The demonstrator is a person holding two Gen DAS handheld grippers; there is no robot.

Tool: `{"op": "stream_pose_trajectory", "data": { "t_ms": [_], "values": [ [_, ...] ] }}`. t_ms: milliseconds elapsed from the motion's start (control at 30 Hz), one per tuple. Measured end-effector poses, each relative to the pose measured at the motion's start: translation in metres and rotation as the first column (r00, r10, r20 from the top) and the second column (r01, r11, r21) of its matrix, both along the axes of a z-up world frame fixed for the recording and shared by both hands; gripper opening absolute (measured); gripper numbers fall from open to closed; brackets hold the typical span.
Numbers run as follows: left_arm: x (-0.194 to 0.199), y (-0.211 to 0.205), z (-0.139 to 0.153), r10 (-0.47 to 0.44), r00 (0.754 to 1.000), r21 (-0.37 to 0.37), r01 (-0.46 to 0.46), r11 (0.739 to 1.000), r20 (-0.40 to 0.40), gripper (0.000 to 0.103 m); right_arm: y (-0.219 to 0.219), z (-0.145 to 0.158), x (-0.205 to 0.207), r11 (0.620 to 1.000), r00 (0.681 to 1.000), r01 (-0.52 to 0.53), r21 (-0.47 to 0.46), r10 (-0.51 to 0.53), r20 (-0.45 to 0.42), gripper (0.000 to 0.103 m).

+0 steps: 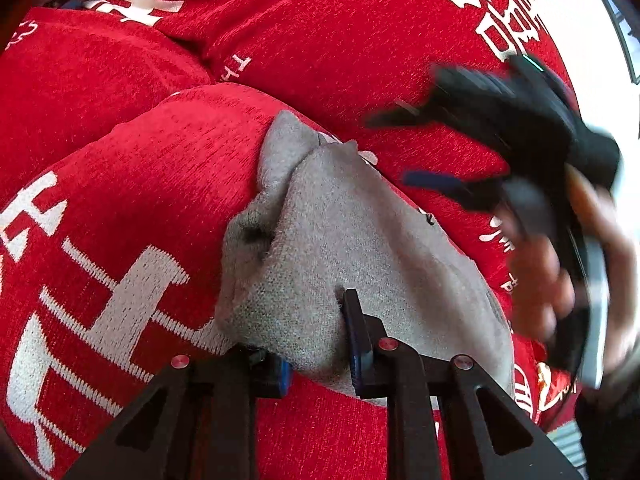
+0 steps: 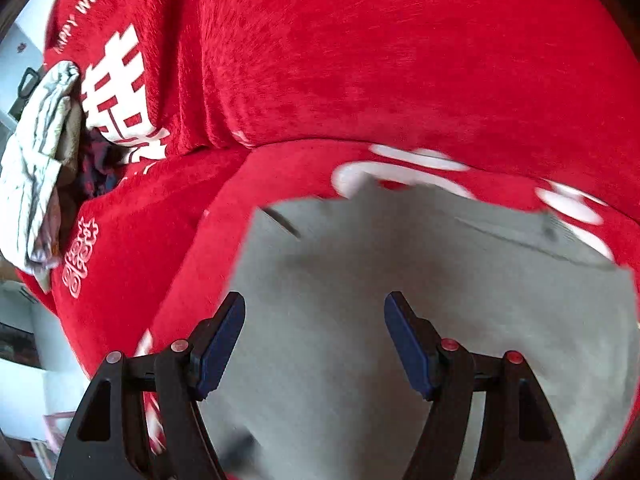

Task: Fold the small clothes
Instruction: 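Hold the sweater corner with the left gripper while the right gripper grasps the edge beside it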

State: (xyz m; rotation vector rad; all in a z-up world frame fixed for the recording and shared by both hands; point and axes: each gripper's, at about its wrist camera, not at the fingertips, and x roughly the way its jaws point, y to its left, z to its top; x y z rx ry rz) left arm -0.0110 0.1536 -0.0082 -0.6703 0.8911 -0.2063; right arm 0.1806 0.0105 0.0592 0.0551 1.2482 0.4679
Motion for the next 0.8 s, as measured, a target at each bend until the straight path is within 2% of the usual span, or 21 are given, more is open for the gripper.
{"op": "stream_pose_trajectory", "data": {
  "t_ms": [167,200,233,267,367,467,500,533,567,633,800],
  "values": [
    [0.0,0.0,0.0,-0.001,1.0,0.007,0.001,1.0,-0.003,0.023,0.063,-0.035,0.025,0.994,0.994,-0.052,-0.093,0.042,-0.104,0.076],
    [0.0,-0.001,0.0,0.0,1.0,0.01,0.001,1.0,-0.004,0.023,0.076,-0.043,0.027,0.989,0.991,-0.068,-0.131,0.052,-0.121,0.08],
    [0.0,-0.002,0.0,0.0,1.0,0.013,0.0,1.0,-0.005,0.023,0.085,-0.047,0.027,0.982,0.991,-0.081,-0.172,0.061,-0.121,0.087],
    [0.001,-0.003,0.001,0.0,1.0,0.016,0.0,1.0,-0.006,0.023,0.092,-0.051,0.027,0.974,0.99,-0.096,-0.206,0.073,-0.118,0.089],
    [0.001,-0.004,0.002,0.002,1.0,0.025,-0.002,1.0,-0.012,0.023,0.111,-0.06,0.022,0.934,0.99,-0.132,-0.332,0.109,-0.089,0.088],
    [0.001,-0.01,0.006,0.005,1.0,0.062,-0.004,0.998,-0.011,0.023,0.118,-0.064,0.011,0.89,0.986,-0.167,-0.424,0.163,-0.044,0.071],
    [0.001,-0.011,0.007,0.006,1.0,0.075,-0.005,0.997,-0.009,0.023,0.115,-0.062,0.011,0.887,0.986,-0.164,-0.432,0.166,-0.035,0.057],
    [0.001,-0.013,0.009,0.006,1.0,0.088,-0.006,0.996,-0.008,0.023,0.11,-0.06,0.011,0.884,0.987,-0.154,-0.441,0.159,-0.027,0.037],
    [0.001,-0.015,0.01,0.006,1.0,0.103,-0.005,0.995,-0.005,0.023,0.105,-0.058,0.012,0.881,0.988,-0.147,-0.449,0.153,-0.024,0.03],
    [0.001,-0.018,0.013,0.004,1.0,0.126,-0.004,0.992,-0.003,0.023,0.093,-0.053,0.014,0.899,0.988,-0.15,-0.411,0.15,-0.032,0.024],
    [0.0,-0.023,0.019,0.0,1.0,0.177,0.0,0.984,0.002,0.023,0.074,-0.041,0.015,0.935,0.988,-0.15,-0.321,0.15,-0.022,0.022]
  ]
}}
